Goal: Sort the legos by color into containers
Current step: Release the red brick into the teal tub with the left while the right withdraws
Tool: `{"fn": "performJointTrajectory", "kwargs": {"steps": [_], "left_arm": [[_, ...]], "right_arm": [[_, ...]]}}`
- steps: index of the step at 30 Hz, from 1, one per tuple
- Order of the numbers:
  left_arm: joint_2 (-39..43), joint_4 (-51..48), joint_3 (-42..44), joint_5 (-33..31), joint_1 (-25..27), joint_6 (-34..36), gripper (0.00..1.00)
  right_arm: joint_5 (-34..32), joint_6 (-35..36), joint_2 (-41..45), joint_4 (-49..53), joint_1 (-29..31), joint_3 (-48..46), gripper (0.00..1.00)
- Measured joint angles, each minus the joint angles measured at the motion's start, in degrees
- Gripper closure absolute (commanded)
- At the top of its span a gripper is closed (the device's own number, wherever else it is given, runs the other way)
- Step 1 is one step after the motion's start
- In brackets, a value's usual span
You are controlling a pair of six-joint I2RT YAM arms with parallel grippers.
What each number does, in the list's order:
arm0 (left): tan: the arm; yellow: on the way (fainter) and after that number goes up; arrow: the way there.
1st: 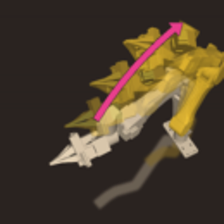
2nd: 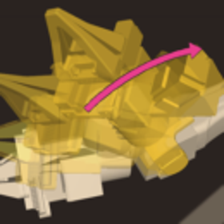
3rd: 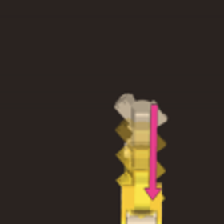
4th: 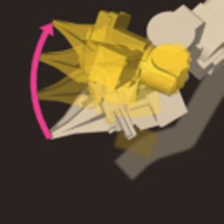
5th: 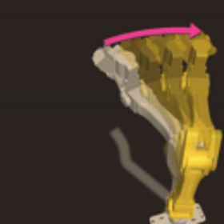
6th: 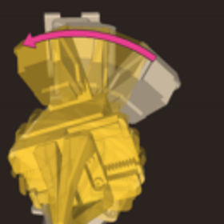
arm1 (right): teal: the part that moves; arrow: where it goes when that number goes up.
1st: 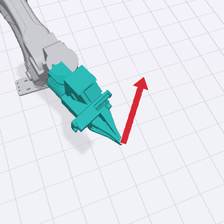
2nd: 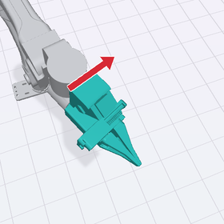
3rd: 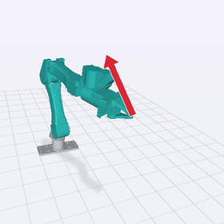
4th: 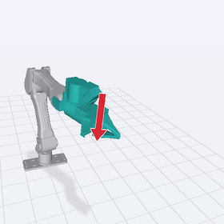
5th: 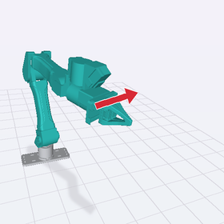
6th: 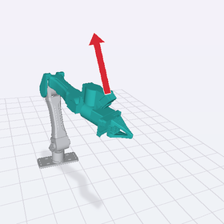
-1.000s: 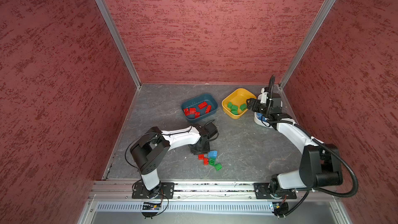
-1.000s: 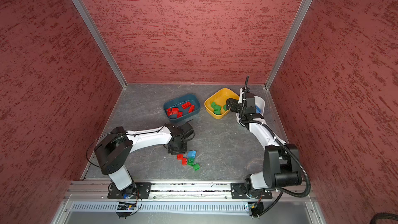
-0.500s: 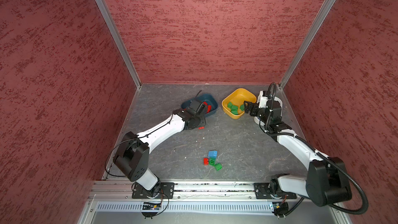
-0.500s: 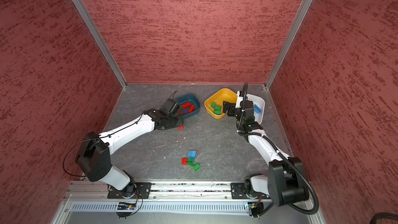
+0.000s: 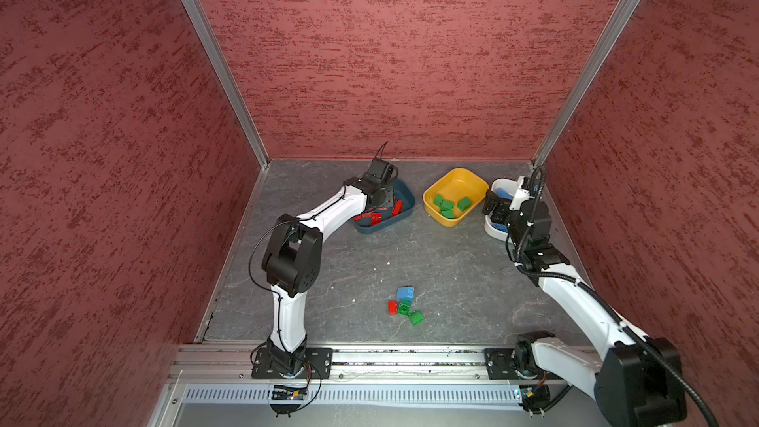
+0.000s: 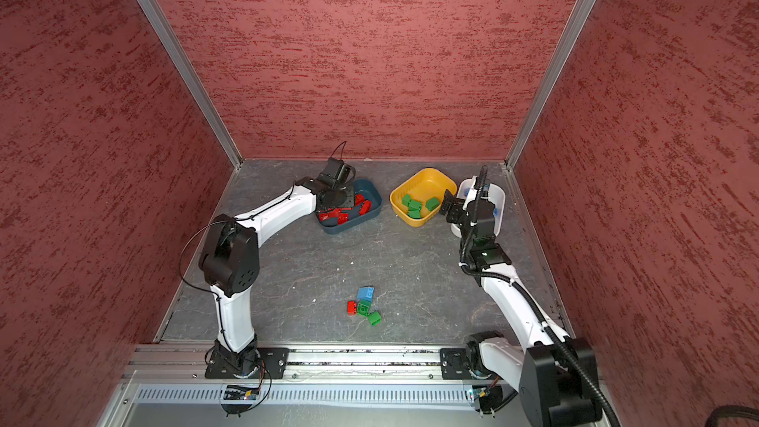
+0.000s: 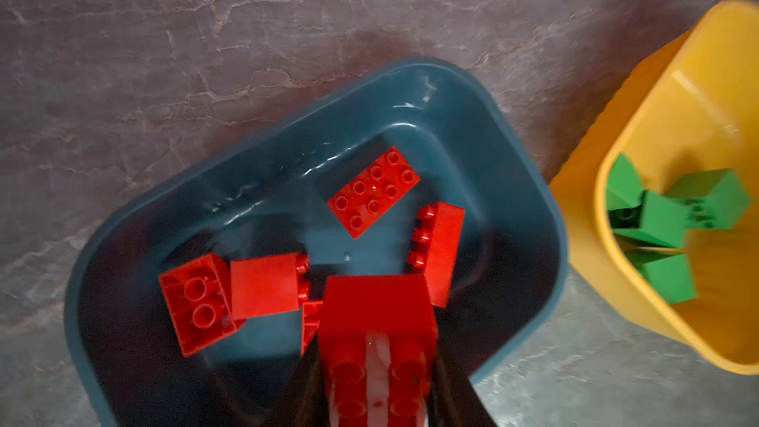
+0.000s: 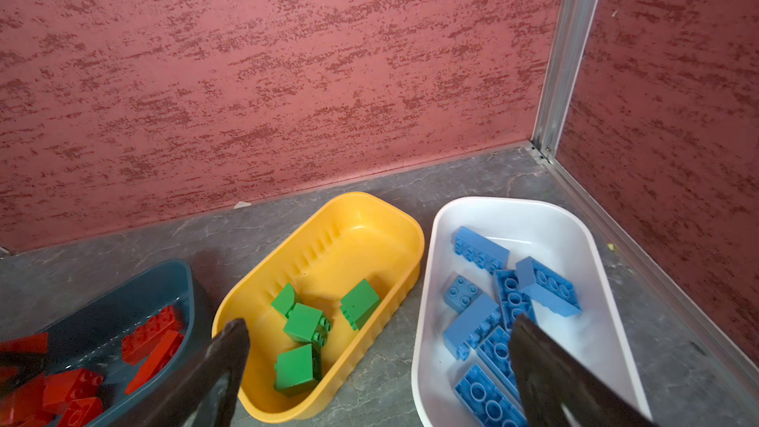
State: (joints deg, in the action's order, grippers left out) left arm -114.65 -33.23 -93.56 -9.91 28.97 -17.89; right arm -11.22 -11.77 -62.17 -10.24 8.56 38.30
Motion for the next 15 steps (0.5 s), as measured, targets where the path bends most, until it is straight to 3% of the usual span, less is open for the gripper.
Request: {"fn": "performJointTrajectory", "kwargs": {"steps": [6,9,12,15], "left_arm": [[-4.68,-0.59,-3.32,-2.62,0.37,13.44,0.84],[-5.38,-0.70,-4.04,-2.56,0.68,20.09,0.62],[-6.16,-1.22,-5.01,-2.56,0.72,24.76,0.28],[-6.19,-2.12,-5.07,-1.62,0.61,27.34,0.13]], "right_arm": [[0.20,0.46,0.87,2.67,-0.04,0.00,0.01],[2.05,0.46,0.90,3.04,-0.04,0.00,0.01],[5.25,0.70,0.90,3.21,-0.04,0.00,0.01],[8.79,1.27,0.90,3.21,-0.04,0.00,0.01]]}}
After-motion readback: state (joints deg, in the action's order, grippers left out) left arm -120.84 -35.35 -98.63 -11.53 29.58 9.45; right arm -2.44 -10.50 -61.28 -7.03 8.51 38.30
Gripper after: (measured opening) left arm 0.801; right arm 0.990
